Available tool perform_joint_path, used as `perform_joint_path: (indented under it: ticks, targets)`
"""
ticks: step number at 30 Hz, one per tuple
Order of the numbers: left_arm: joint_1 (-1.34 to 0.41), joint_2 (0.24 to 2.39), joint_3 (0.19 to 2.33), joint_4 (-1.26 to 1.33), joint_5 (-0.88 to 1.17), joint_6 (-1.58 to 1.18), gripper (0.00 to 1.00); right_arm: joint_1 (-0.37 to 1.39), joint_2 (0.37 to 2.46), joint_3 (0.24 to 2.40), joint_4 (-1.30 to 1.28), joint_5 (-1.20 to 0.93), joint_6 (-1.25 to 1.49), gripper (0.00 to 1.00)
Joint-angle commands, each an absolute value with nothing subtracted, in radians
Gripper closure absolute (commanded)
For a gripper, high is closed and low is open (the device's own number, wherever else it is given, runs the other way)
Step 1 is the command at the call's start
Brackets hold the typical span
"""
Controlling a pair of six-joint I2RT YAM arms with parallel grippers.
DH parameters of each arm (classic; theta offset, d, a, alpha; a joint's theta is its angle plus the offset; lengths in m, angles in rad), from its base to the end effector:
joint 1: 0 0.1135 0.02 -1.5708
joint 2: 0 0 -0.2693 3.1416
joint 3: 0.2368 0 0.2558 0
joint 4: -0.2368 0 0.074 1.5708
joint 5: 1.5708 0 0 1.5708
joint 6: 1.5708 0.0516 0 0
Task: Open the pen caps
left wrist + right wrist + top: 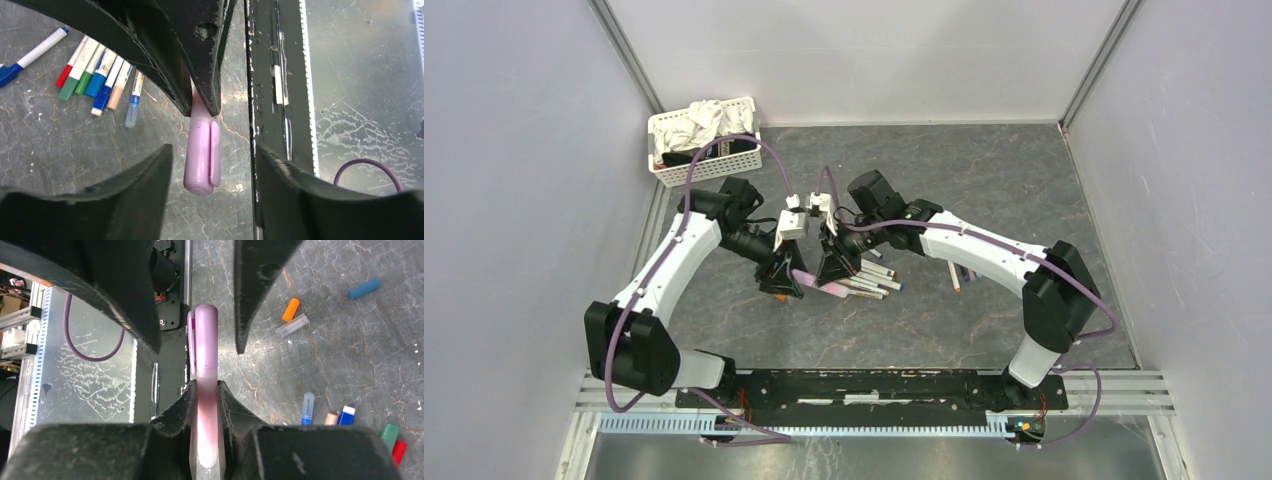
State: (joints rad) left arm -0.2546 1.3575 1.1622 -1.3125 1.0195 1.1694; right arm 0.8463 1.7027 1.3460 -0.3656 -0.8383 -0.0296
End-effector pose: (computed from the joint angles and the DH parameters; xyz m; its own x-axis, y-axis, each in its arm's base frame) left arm 0.2066 -0.0992 0.2865 -0.2081 0.5524 -0.8072 0.9609 -0.0386 -0.2742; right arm 0.2303 0.3181 0.2781 -0.4122 -0.4956 -0.7645 -0.8831 0.0108 0.4691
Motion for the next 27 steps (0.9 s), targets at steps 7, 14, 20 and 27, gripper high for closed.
perform_joint_path:
  ticks: [7, 14, 20, 27]
  targets:
    - [-0.307, 1.416, 1.207, -1.336, 1.044, 1.183, 0.79, 0.867, 1.667, 1.372, -0.285, -0.844, -0.002, 0.79]
    - [-0.311, 1.422, 1.25, -1.35, 1.018, 1.159, 0.98, 0.852, 1.596, 1.203, -0.203, -0.789, 0.021, 0.54]
    - [-0.311, 1.395, 1.252, -1.316, 1.016, 1.098, 0.98, 0.843, 1.542, 1.11, -0.12, -0.79, 0.055, 0.59]
    - [-0.311, 1.345, 1.235, -1.287, 1.039, 1.047, 0.63, 0.838, 1.515, 1.107, -0.057, -0.794, 0.094, 0.85]
